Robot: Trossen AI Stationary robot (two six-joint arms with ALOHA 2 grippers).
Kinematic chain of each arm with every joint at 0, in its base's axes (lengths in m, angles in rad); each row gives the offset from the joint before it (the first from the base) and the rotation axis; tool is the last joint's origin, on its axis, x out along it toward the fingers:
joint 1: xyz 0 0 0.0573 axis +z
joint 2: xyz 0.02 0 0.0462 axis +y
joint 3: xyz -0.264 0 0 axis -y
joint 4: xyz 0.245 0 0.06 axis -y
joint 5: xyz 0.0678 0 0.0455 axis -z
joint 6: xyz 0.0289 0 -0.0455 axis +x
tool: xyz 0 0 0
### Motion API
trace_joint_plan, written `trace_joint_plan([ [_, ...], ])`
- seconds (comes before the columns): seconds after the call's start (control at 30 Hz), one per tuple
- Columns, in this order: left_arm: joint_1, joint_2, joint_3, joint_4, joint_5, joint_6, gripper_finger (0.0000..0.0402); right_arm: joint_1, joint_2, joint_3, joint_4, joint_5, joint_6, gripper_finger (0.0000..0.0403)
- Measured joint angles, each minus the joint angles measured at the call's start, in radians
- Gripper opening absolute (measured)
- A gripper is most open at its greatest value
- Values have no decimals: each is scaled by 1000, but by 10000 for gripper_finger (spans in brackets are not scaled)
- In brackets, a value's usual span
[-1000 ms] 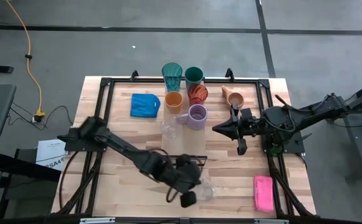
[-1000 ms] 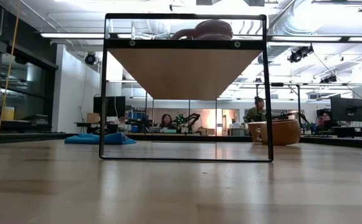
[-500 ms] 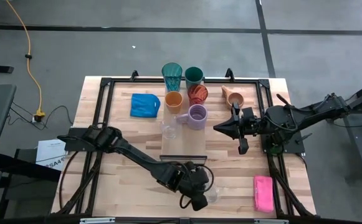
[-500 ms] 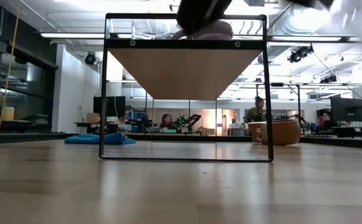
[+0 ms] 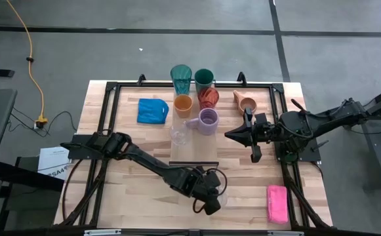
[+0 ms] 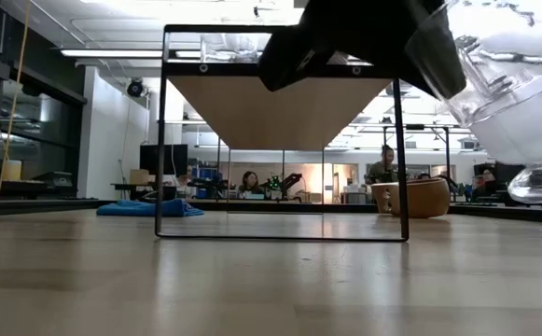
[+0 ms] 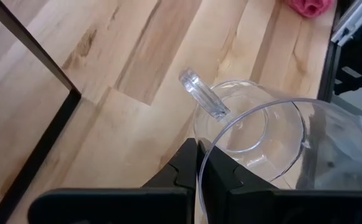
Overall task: Stack small to large cups/mugs on shelf
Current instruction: Put the transparent mug on the shelf
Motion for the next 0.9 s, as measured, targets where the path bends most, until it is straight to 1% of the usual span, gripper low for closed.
trace_joint_plan([
  [0.2, 2, 0, 0, -6, 20, 4, 0, 0, 0, 0, 0, 0, 0, 0],
  [0.3, -6, 0, -1, 1, 5, 9, 0, 0, 0, 0, 0, 0, -4, 0],
  [0.43, -5, -30, -1, 12, -11, 39, 0, 0, 0, 0, -1, 0, -26, 0],
  [0.63, -8, -59, -3, 11, -3, 84, 0, 0, 0, 0, -1, 0, -26, 0],
  [0.77, -36, -96, -1, 16, 0, 165, 0, 0, 0, 0, -1, 0, -36, 0],
  [0.9, -77, -97, -1, 18, 1, 174, 0, 0, 0, 0, -1, 0, -45, 0],
])
